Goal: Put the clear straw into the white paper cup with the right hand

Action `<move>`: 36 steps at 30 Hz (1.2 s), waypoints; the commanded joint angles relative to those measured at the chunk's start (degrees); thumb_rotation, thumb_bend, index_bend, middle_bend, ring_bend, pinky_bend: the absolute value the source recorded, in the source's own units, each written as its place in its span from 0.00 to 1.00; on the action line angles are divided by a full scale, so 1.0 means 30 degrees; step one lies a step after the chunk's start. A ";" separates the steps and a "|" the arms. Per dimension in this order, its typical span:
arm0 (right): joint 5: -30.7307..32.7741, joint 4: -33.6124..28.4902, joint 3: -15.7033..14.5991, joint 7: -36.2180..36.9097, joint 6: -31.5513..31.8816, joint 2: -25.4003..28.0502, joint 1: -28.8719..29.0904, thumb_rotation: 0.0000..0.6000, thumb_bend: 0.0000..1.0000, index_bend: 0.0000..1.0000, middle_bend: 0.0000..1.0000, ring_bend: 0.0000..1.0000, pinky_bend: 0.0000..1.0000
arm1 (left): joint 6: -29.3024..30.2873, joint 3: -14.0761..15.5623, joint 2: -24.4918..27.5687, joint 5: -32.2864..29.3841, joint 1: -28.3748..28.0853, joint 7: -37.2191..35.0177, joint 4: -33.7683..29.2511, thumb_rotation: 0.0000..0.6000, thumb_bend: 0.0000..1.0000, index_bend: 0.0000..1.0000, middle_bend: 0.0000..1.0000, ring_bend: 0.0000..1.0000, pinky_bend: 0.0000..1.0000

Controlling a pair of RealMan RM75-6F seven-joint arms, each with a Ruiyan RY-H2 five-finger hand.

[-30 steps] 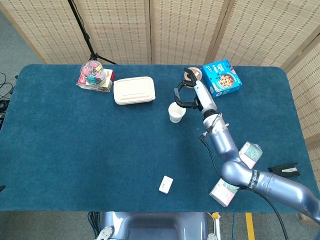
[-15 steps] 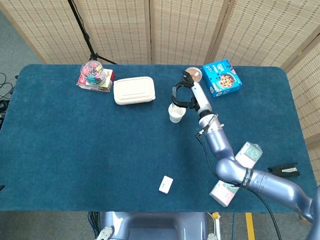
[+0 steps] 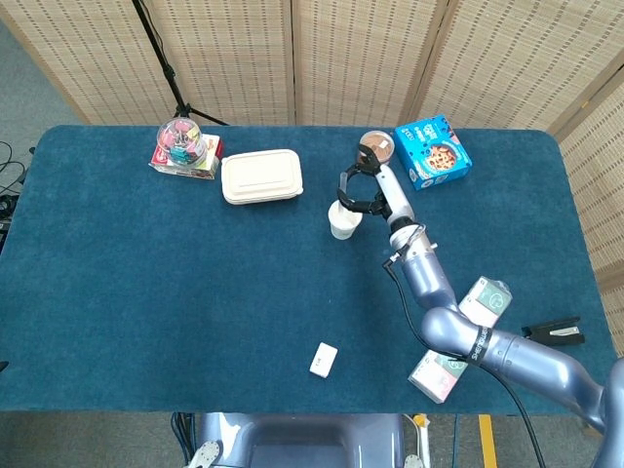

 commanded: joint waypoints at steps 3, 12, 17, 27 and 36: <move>-0.0263 0.0455 -0.0177 0.0138 -0.0264 -0.0154 -0.0014 1.00 0.48 0.59 0.00 0.00 0.00 | -0.0102 -0.0030 -0.0014 -0.0079 -0.0047 0.0120 -0.0054 1.00 0.00 0.00 0.00 0.00 0.00; -0.0410 0.1394 -0.0561 0.0145 -0.0231 -0.0765 0.0007 1.00 0.48 0.59 0.00 0.00 0.00 | -0.0104 -0.0007 0.0003 -0.0080 -0.0016 0.0069 -0.0076 1.00 0.00 0.00 0.00 0.00 0.00; -0.0459 0.1892 -0.0728 0.0150 -0.0364 -0.1149 0.0065 1.00 0.48 0.59 0.00 0.00 0.00 | -0.0122 -0.0010 0.0008 -0.0081 -0.0020 -0.0060 -0.0014 1.00 0.00 0.00 0.00 0.00 0.00; -0.1078 0.2883 -0.0942 0.0272 -0.0314 -0.2005 0.0077 1.00 0.47 0.54 0.00 0.00 0.00 | -0.0151 0.0011 0.0030 -0.0046 -0.0021 -0.0299 0.0075 1.00 0.00 0.00 0.00 0.00 0.00; -0.2245 0.2981 -0.0918 0.1032 -0.0679 -0.2060 -0.0399 1.00 0.19 0.30 0.00 0.00 0.00 | -0.0112 0.0035 0.0010 0.0017 -0.0006 -0.0296 0.0136 1.00 0.00 0.00 0.00 0.00 0.00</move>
